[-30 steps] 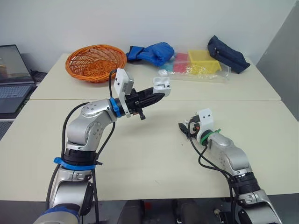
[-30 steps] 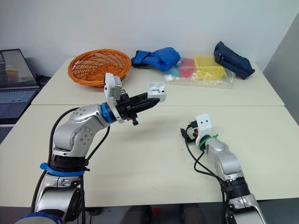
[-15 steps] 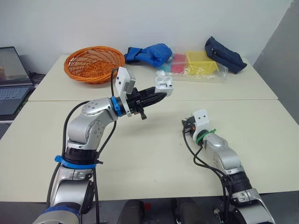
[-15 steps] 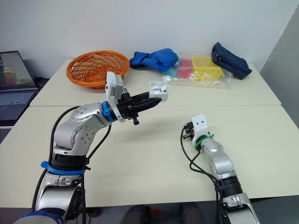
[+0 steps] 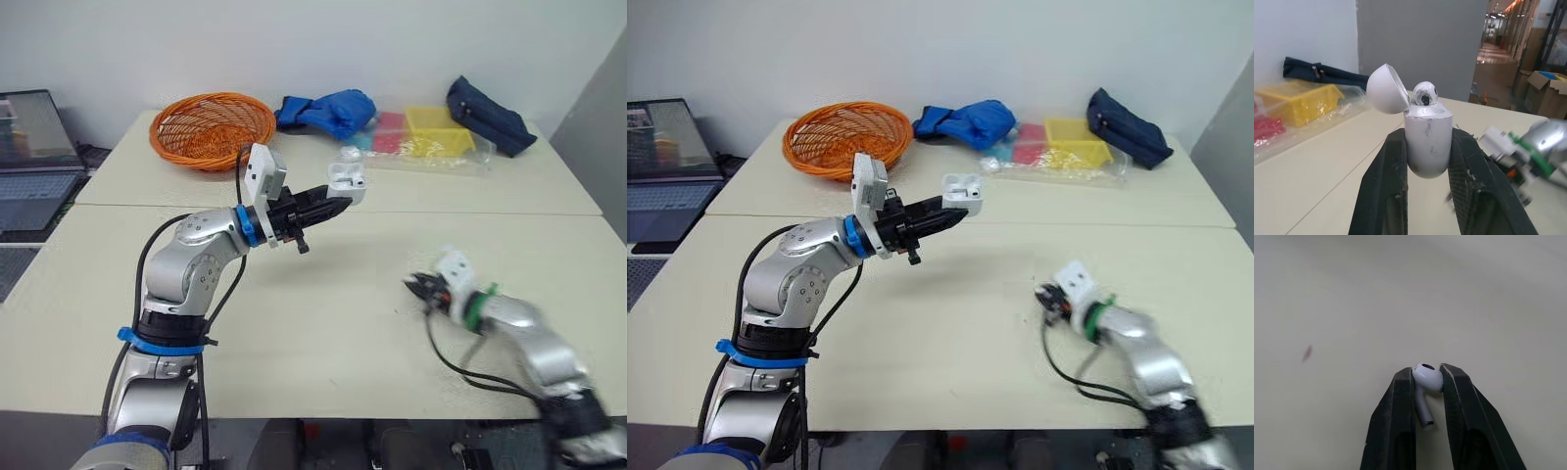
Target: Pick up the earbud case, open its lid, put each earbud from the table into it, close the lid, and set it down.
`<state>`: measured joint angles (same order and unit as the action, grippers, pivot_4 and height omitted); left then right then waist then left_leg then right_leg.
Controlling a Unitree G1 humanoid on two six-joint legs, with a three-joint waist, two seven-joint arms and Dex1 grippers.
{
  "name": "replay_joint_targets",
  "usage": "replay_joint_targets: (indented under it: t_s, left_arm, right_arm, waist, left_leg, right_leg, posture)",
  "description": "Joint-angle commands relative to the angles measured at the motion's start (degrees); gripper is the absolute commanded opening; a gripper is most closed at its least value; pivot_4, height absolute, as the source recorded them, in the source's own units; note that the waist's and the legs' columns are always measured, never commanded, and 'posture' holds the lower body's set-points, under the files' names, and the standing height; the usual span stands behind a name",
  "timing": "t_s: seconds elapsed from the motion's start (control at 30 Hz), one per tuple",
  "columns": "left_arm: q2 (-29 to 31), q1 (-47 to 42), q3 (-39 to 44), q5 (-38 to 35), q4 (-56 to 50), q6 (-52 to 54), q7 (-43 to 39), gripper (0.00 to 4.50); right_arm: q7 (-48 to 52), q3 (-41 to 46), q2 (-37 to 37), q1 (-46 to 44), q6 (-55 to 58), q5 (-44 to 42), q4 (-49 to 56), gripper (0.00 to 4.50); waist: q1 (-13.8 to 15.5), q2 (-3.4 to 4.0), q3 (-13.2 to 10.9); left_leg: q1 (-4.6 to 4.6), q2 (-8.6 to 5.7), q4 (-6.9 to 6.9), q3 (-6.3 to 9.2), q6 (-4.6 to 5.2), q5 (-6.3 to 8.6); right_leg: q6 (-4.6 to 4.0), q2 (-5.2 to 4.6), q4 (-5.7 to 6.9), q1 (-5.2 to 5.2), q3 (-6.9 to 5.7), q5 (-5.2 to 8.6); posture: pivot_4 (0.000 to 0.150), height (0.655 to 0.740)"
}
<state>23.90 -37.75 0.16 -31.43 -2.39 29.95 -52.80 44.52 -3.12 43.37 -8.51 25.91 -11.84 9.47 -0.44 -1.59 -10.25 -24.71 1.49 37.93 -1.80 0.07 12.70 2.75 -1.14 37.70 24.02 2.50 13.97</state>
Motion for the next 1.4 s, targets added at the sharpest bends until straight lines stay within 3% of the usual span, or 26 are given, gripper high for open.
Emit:
replay_joint_targets:
  t_s: [0.03, 0.17, 0.23, 0.4, 0.6, 0.83, 1.0, 1.1, 1.23, 1.4]
  left_arm:
    - [-0.56, -0.58, 0.07, -1.10, -2.24, -0.02, -0.03, 0.74]
    - [-0.91, -0.37, 0.10, -0.62, -1.68, -0.65, -0.33, 0.74]
    - [-1.37, -0.08, -0.20, -0.48, -1.70, -0.89, -0.24, 0.74]
    - [-1.78, 0.71, -0.42, -0.73, -3.01, -0.22, 0.29, 0.74]
    - [-0.73, 1.69, -0.01, -1.38, -4.55, 1.29, 0.43, 0.74]
    - [-1.11, 1.19, -0.37, -1.37, -4.39, 1.53, 0.62, 0.74]
    - [-1.06, 0.81, -0.40, -1.07, -3.66, 1.30, 0.02, 0.74]
    - [-1.47, 0.67, -0.65, -1.02, -3.64, 1.20, 0.06, 0.74]
    - [-1.62, 0.97, -0.62, -1.12, -4.14, 1.41, 0.18, 0.74]
    - [-1.91, 0.85, -0.43, -1.38, -4.61, 1.67, 0.60, 0.74]
  right_arm:
    - [9.49, 5.20, 7.38, 1.79, 1.38, -4.70, 3.97, 0.41]
    - [26.77, 9.45, 24.72, 8.99, -4.26, -4.52, 0.34, 0.41]
    - [30.59, 8.77, 28.82, 10.81, -9.26, -2.68, -4.16, 0.41]
    - [28.15, 3.60, 25.53, 6.81, -16.35, 2.84, -11.68, 0.41]
    - [28.92, 3.33, 24.35, 8.62, -17.94, 3.92, -12.27, 0.41]
    - [26.89, 4.16, 23.28, 8.69, -19.73, 5.10, -13.46, 2.81]
    - [27.99, 5.50, 25.19, 10.56, -19.24, 4.81, -12.99, 2.81]
    - [28.33, 6.04, 26.64, 10.90, -13.37, 3.67, -10.43, 2.81]
    - [26.90, 6.78, 26.13, 9.31, 7.67, -2.59, -3.19, 2.81]
    - [24.31, 6.72, 25.58, 8.64, 15.50, -4.08, -0.79, 2.81]
  waist:
    - [-0.04, -0.03, -0.02]
    - [-0.01, 0.06, -0.03]
    - [0.02, -0.02, -0.03]
    - [-0.92, -0.12, -0.04]
    - [-1.08, -0.09, -0.05]
    - [-1.06, -0.11, -0.06]
    - [-1.02, -0.11, -0.06]
    - [-0.84, -0.11, -0.06]
    - [-0.86, -0.11, -0.06]
    - [-0.87, -0.11, -0.06]
  left_leg:
    - [0.00, 0.02, 0.02, 0.01, 0.00, 0.00]
    - [0.12, 0.06, 0.02, 0.02, 0.01, -0.02]
    - [0.19, 0.06, 0.01, -0.03, 0.01, -0.02]
    - [0.36, 0.08, 0.04, -0.04, 0.01, -0.02]
    - [0.40, 0.12, 0.04, 0.02, 0.00, -0.02]
    - [0.83, 0.12, 0.02, 0.02, -0.01, -0.02]
    - [0.82, 0.12, 0.00, 0.04, -0.01, -0.01]
    - [0.81, 0.10, 0.01, 0.04, -0.01, -0.01]
    - [0.82, 0.12, 0.02, 0.01, -0.01, -0.01]
    - [0.83, 0.13, 0.02, 0.04, -0.01, -0.01]
  right_leg:
    - [0.07, 0.02, -0.01, -0.01, -0.01, 0.01]
    - [0.03, 0.13, 0.14, -0.01, -0.01, -0.01]
    - [0.00, 0.15, 0.17, -0.04, -0.04, 0.02]
    - [-0.06, 0.24, 0.10, -0.21, 0.02, 0.01]
    - [-0.03, 0.22, 0.14, -0.28, 0.01, 0.00]
    - [-0.08, 0.13, 0.06, -0.73, 0.00, 0.04]
    - [-0.05, 0.12, 0.06, -0.74, -0.01, 0.03]
    - [-0.03, 0.09, 0.05, -0.74, -0.01, 0.03]
    - [-0.04, 0.07, 0.06, -0.73, 0.01, 0.03]
    - [-0.08, 0.08, 0.08, -0.73, -0.02, 0.05]
  posture:
    - [0.150, 0.7400]
    - [0.150, 0.7400]
    - [0.150, 0.7400]
    - [0.150, 0.7400]
    - [0.150, 0.7400]
    - [0.150, 0.7400]
    - [0.150, 0.7400]
    - [0.150, 0.7400]
    - [0.150, 0.7400]
    - [0.150, 0.7400]
